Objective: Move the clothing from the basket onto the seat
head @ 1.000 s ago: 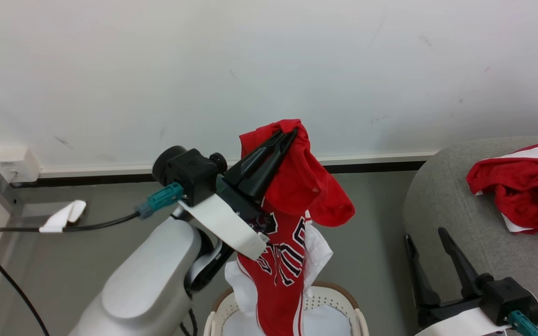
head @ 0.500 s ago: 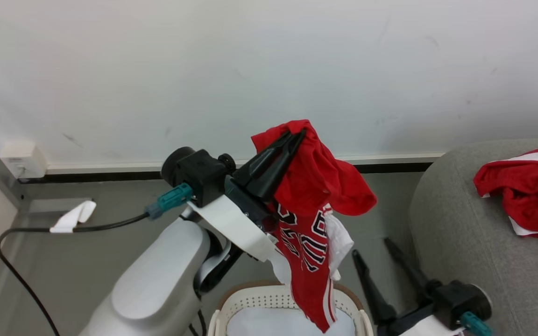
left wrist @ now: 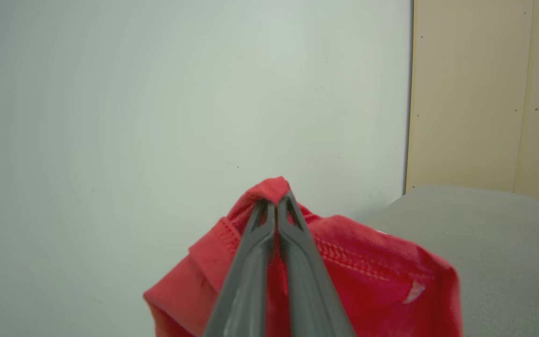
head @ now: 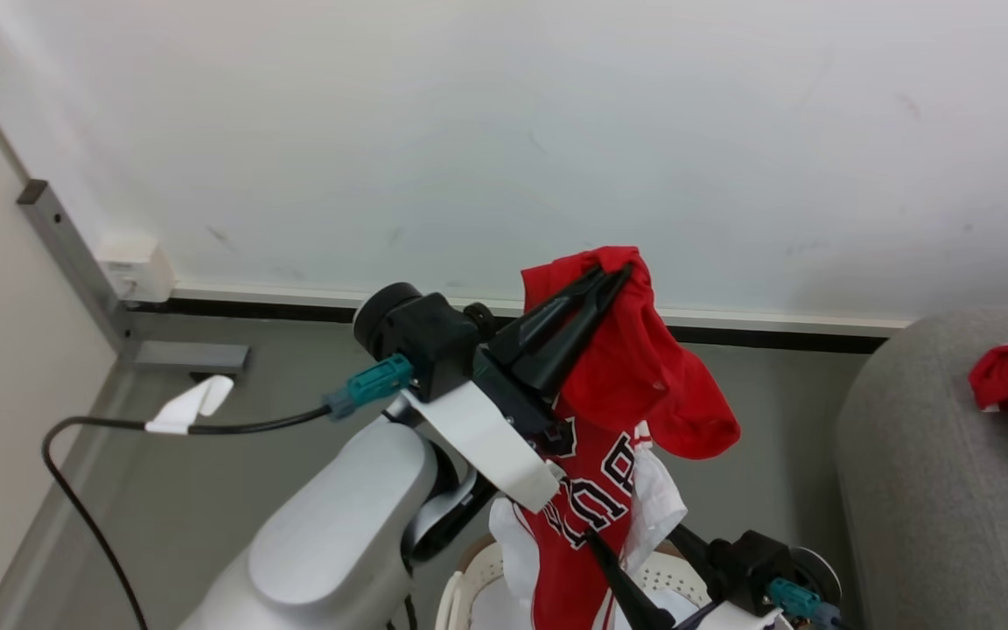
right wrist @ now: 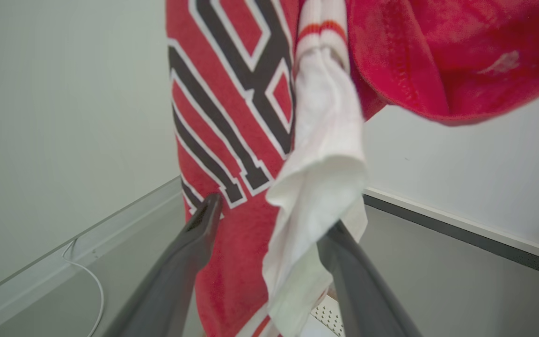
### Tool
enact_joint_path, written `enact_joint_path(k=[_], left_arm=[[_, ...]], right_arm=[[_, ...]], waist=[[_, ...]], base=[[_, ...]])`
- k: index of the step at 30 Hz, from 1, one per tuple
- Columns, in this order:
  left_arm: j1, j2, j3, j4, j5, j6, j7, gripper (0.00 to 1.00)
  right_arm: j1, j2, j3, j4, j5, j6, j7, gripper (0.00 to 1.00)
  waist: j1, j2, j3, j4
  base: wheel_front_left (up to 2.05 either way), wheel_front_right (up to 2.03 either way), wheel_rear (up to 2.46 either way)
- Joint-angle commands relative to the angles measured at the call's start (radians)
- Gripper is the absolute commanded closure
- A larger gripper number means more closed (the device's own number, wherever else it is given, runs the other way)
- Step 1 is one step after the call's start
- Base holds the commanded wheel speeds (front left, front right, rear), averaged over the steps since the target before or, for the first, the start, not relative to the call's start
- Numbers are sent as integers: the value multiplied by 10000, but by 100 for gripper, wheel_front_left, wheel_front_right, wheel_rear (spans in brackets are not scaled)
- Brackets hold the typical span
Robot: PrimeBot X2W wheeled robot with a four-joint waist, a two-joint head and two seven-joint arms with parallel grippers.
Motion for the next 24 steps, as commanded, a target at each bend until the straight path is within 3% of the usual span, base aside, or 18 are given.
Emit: enact_joint_path(k=[1,11,12,14,24], left_arm=[[-112,-29,-61,-51,-49,10,-2,100],[-181,-118,-854,-207,-349,8,-2,100],[-187,-111,-892,-206,-380,8,-2,100],[-193,-87,-939,-196,-442,8,-2,100],[-39,32,-832,-86,-514,47,-2,100]], right_arm=[[-241,16,94,170,130,-23,-20,0],[-917,320,-363,963,18,-23,-19,0],[-934,338,-417,988,-4,-23,-20,8],[-918,372,-450,1047,-84,-23,-19,98],[-802,418,-367,1088,45,-23,-19,100]], waist=[[-1,0,-29,240],[-1,0,-174,1055],[-1,0,-188,1095],[-1,0,-212,1152],[-1,0,-234,1128]], base=[[0,0,0],[0,0,0],[0,0,0],[0,0,0],[0,0,0]])
